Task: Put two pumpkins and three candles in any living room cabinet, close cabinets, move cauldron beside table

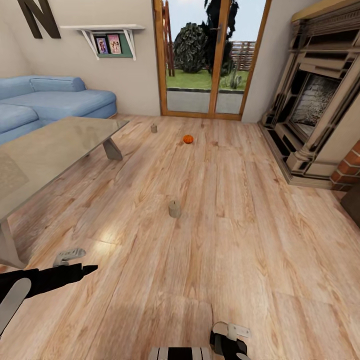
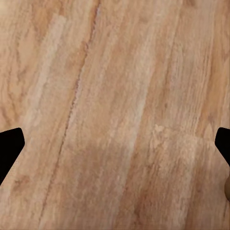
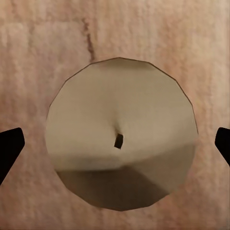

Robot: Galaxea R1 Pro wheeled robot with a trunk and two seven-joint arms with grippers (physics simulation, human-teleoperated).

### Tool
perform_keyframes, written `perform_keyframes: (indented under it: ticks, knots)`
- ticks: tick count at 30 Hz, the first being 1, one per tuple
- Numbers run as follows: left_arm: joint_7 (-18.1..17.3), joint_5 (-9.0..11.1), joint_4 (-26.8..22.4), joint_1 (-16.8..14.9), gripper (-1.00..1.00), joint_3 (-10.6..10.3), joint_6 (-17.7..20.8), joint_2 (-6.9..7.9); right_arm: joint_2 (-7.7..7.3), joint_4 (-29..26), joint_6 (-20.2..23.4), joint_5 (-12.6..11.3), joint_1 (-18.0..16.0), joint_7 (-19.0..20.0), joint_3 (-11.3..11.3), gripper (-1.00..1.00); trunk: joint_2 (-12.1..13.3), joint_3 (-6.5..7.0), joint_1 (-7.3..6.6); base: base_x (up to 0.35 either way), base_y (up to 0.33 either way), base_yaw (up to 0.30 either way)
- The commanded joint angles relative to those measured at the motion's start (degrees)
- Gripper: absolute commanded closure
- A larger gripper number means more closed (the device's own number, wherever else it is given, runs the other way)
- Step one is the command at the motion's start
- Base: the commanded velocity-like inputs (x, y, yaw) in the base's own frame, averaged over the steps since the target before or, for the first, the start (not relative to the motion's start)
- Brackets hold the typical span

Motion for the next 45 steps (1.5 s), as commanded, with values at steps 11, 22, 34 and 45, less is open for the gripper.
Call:
perform_keyframes:
  ticks: [11,22,34,45]
  knots:
    - [-0.31,2.79,-0.27,0.06,-1.0,0.25,0.41,5.57,-0.01,0.01,-0.31,-0.54,-0.03,-0.28,0.49,-1.0,-0.08,-1.15,0.12,0.0,0.0,0.0]
    - [-0.83,12.68,-0.18,0.21,-1.0,0.18,0.35,8.46,-0.01,0.01,-0.66,-0.54,-0.03,-0.28,0.49,-1.0,-0.08,-1.15,0.12,0.0,0.0,0.0]
    - [-0.84,13.31,-0.12,0.24,-1.0,0.19,0.33,8.86,-0.01,0.01,-1.24,-0.54,-0.03,-0.28,0.49,-1.0,-0.08,-1.15,0.12,0.013,0.0,0.0]
    - [-0.84,13.36,-0.12,0.24,-1.0,0.12,0.33,8.86,-0.01,0.01,-1.4,-0.54,-0.03,-0.28,0.49,-1.0,-0.08,-1.15,0.12,0.079,0.0,0.0]
